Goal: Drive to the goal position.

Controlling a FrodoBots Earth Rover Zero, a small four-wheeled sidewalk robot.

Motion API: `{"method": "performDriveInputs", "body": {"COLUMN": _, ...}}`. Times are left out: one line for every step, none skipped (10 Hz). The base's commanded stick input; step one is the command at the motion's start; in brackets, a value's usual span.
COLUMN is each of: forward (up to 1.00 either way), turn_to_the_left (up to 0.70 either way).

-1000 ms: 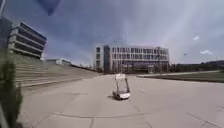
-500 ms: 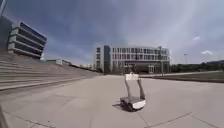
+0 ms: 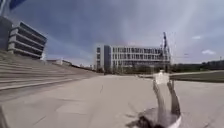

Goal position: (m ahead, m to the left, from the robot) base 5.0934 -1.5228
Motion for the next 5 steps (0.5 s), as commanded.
{"method": "performDriveInputs", "body": {"forward": 0.70, "turn_to_the_left": 0.00}}
{"method": "performDriveInputs", "body": {"forward": 0.70, "turn_to_the_left": 0.00}}
{"method": "performDriveInputs", "body": {"forward": 0.70, "turn_to_the_left": 0.00}}
{"method": "performDriveInputs", "body": {"forward": 0.70, "turn_to_the_left": 0.00}}
{"method": "performDriveInputs", "body": {"forward": 0.70, "turn_to_the_left": 0.00}}
